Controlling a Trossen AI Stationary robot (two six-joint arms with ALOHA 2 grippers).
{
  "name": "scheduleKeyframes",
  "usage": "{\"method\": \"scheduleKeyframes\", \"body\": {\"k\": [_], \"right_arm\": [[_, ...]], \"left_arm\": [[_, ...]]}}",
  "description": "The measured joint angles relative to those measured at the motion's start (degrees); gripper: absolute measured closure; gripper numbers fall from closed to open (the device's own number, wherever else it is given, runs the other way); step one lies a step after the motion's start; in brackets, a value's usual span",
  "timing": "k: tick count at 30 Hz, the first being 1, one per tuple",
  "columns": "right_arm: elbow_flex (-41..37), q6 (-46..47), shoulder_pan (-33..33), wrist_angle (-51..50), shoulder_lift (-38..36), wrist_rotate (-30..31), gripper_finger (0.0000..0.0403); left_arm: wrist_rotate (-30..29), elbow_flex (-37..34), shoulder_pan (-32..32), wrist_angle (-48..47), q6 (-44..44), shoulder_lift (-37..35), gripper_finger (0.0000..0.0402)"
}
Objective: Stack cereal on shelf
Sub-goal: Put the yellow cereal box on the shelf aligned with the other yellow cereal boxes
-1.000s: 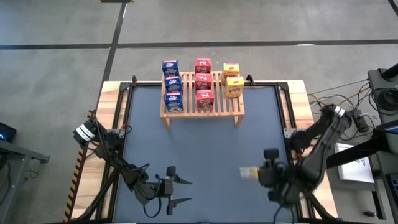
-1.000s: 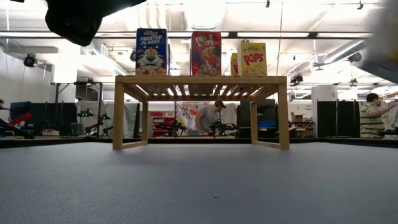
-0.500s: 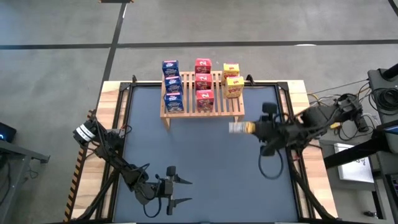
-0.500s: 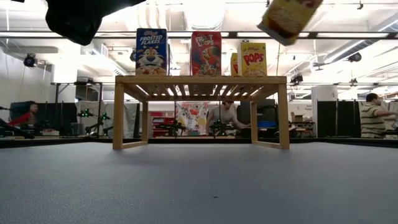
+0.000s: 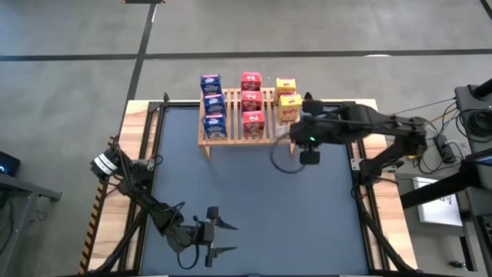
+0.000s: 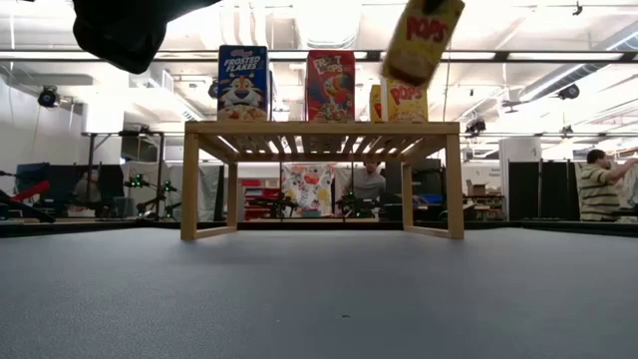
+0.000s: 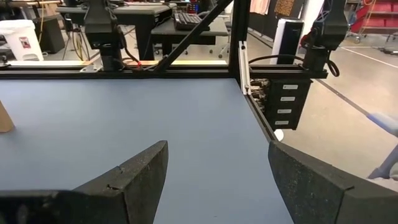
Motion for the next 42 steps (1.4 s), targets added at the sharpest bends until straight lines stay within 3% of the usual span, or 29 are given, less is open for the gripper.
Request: {"method": "scheduleKeyframes", "body": {"k": [4,11,27,42], "right_arm": [[7.6,-0.1,-3.8,-10.9,5.5,-0.2,0.0275],[13.0,-5.5,-8.2,-9.2,9.0,-7.6,0.0275],[13.4,-9.3,-16.2,-11.5,12.1,-13.6,0.0275],[13.4,-14.2,-16.8,-11.4,15.8,-13.9,0.0275]], "left_arm": [[0.3,0.0,0.0,0.0,0.0,0.0,0.0141],[0.3,0.0,0.0,0.0,-0.1,0.0,0.0141],[0.7,0.2,0.0,0.0,-0.7,-0.1,0.0141],[2.0,0.2,0.1,0.0,-0.9,-0.1,0.0141]]}}
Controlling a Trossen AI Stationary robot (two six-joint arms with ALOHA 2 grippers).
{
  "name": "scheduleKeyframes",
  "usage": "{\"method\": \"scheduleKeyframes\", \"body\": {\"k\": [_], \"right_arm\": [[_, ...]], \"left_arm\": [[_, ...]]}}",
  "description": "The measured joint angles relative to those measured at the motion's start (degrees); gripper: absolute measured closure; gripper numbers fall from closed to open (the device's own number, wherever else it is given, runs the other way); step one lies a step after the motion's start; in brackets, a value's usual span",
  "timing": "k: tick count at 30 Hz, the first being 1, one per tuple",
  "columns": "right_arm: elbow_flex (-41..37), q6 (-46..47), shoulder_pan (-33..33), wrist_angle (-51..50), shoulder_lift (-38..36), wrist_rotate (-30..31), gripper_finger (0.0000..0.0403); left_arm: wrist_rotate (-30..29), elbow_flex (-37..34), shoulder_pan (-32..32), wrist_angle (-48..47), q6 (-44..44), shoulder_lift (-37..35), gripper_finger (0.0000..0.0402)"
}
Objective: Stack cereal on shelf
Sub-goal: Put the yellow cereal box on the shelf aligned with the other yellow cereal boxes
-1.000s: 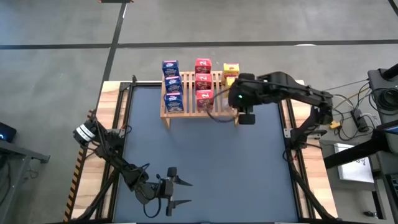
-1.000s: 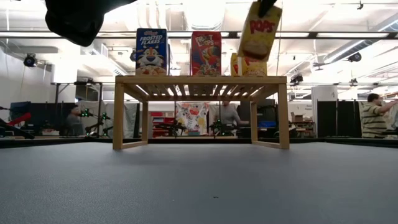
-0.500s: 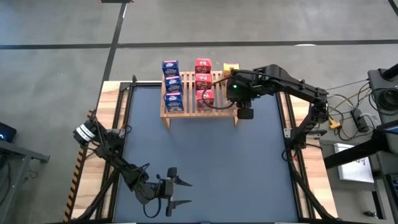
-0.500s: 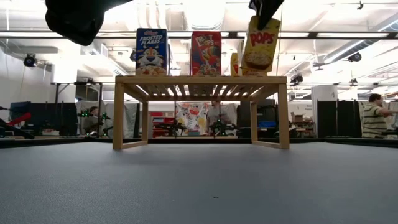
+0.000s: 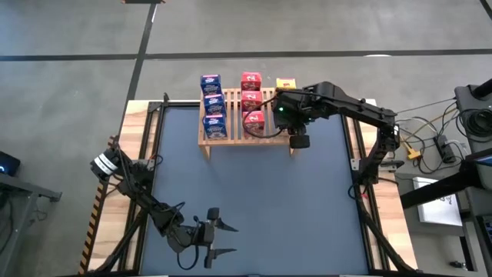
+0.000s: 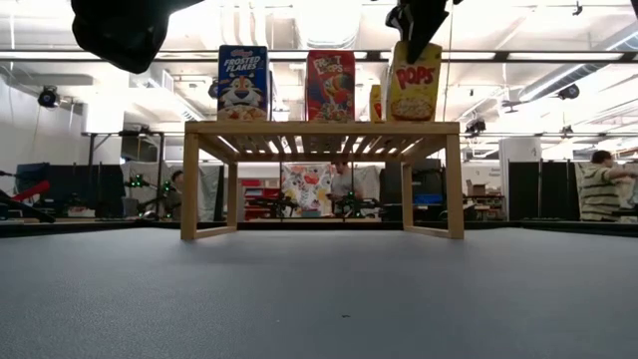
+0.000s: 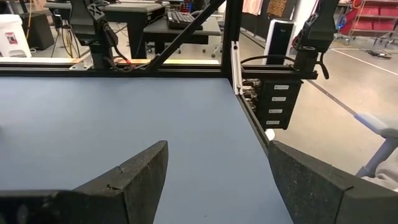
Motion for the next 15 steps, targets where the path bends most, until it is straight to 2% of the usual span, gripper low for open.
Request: {"method": "scheduleKeyframes", "body": {"k": [6,15], "right_arm": [[0.0,-0.1,0.0,-0.1,0.0,0.0,0.0268],[0.0,0.8,0.0,0.0,0.1,0.3,0.0212]], "left_arm": [[0.0,0.0,0.0,0.0,0.0,0.0,0.0141],[0.1,0.0,0.0,0.0,0.0,0.0,0.0141]]}}
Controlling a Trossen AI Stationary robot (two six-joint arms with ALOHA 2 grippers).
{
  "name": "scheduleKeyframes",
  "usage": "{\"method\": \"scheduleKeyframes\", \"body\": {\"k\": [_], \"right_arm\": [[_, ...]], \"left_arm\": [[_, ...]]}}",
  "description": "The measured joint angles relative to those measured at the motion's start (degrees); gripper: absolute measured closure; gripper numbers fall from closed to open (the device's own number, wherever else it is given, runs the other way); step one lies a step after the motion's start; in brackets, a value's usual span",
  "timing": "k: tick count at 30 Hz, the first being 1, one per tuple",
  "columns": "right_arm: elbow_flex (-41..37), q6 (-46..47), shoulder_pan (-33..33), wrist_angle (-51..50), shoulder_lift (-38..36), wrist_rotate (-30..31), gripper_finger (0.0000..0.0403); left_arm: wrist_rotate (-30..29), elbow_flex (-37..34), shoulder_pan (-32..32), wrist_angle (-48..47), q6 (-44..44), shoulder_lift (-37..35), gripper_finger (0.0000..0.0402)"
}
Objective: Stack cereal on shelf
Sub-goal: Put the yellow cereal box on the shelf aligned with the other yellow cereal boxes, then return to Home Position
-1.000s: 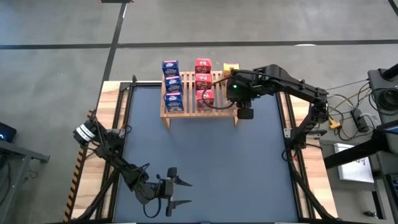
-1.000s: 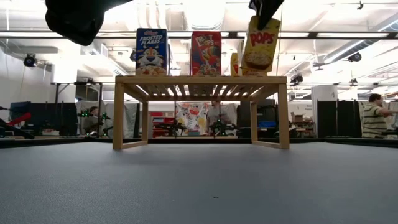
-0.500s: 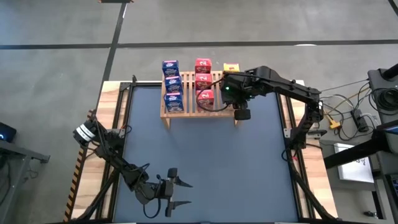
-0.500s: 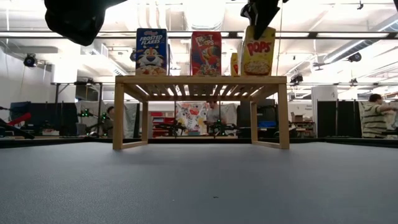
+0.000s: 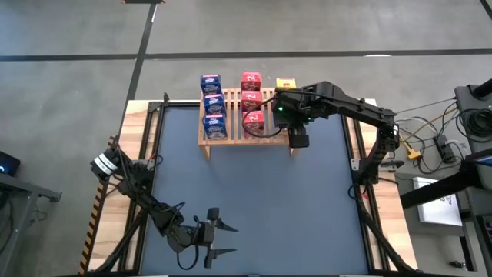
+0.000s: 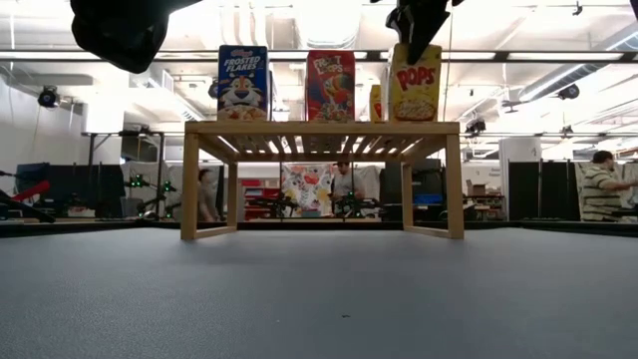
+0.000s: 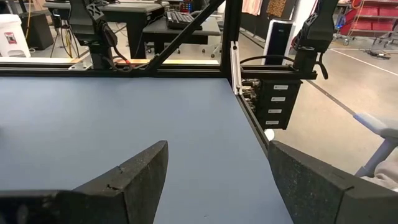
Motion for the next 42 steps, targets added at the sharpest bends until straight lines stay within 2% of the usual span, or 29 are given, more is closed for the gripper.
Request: {"method": "scheduleKeyframes", "body": {"k": [7,21,29,34,37,42], "right_arm": [[1.3,0.7,0.0,0.1,-0.1,0.2,0.0190],[11.8,2.7,0.2,0.1,-0.2,0.1,0.0166],[17.4,5.6,2.2,3.8,-2.9,-1.6,0.0182],[16.9,6.8,8.7,5.4,-7.7,-1.3,0.0198],[15.0,7.2,14.1,9.5,-10.5,-1.4,0.0205],[6.0,6.3,22.1,19.9,-16.5,-1.3,0.0209]], "left_arm": [[0.0,0.0,0.0,0.0,0.0,0.0,0.0141],[0.0,0.0,0.0,0.0,0.0,0.0,0.0141],[0.1,0.0,-0.5,0.3,3.7,-2.9,0.0141],[-0.2,0.0,-2.1,-3.4,8.3,-8.0,0.0141],[-3.1,0.0,-3.6,-6.7,11.3,-12.3,0.0141],[-7.6,-0.1,-4.4,-10.4,17.8,-20.3,0.0141]]}}
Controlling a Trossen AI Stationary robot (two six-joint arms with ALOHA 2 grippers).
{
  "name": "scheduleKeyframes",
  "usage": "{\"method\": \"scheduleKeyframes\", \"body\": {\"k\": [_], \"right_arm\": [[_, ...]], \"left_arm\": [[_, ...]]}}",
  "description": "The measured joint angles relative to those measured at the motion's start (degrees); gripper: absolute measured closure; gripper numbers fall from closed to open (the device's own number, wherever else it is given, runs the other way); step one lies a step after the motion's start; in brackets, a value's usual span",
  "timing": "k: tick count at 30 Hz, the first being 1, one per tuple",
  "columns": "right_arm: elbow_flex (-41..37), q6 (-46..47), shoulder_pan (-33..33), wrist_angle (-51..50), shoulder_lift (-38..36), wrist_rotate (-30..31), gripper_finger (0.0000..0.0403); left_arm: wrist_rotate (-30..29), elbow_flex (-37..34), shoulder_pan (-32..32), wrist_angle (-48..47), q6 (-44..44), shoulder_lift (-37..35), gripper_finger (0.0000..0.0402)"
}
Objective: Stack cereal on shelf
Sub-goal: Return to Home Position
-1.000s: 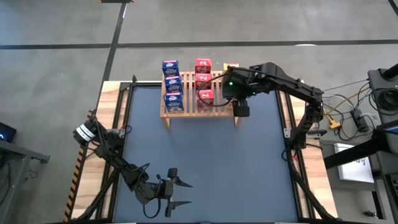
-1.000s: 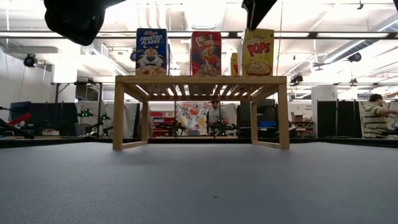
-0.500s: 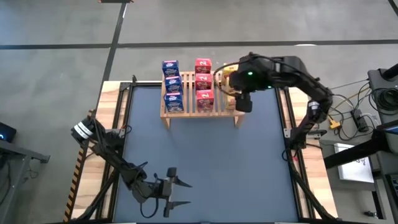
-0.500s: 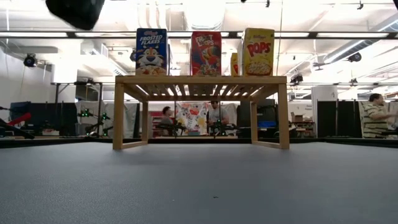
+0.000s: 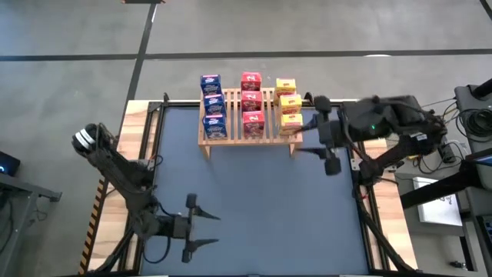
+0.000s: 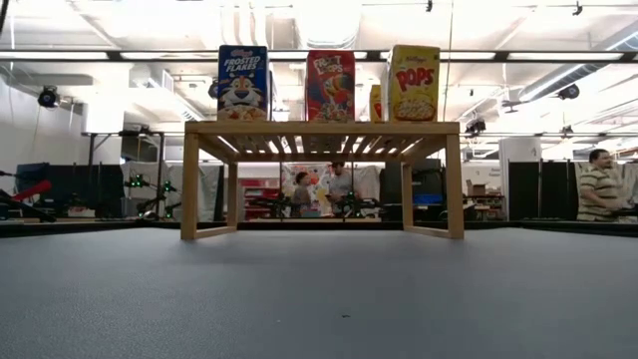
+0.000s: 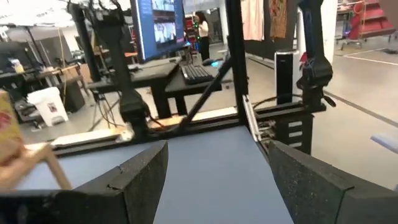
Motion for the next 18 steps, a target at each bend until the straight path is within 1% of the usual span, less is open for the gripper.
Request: {"method": "scheduleKeyframes", "body": {"k": [3,6,8,10,12,14,18], "right_arm": [[-8.0,-1.0,2.5,5.0,-4.0,0.1,0.0209],[-16.8,-0.5,3.1,8.2,-8.4,1.9,0.0209],[-23.6,0.8,3.1,9.7,-12.2,1.8,0.0209],[-31.3,1.2,3.2,13.7,-16.8,1.4,0.0209],[-39.5,1.3,3.2,19.9,-21.7,0.8,0.0209],[-47.4,1.5,3.2,25.7,-26.5,0.1,0.0209],[-62.4,1.7,3.2,37.4,-34.9,0.0,0.0209]], "left_arm": [[0.0,0.0,0.3,-5.9,2.0,-5.0,0.0141],[0.0,0.0,1.4,-13.4,2.1,-10.8,0.0141],[0.0,-0.1,2.6,-19.2,0.5,-14.8,0.0141],[0.0,-1.6,4.3,-23.8,-1.7,-19.3,0.0141],[0.1,-3.9,6.7,-25.0,-2.8,-23.8,0.0143],[1.5,-7.3,9.7,-24.9,-3.1,-29.4,0.0148],[8.3,-16.3,17.1,-20.0,-6.5,-39.8,0.0161]]}}
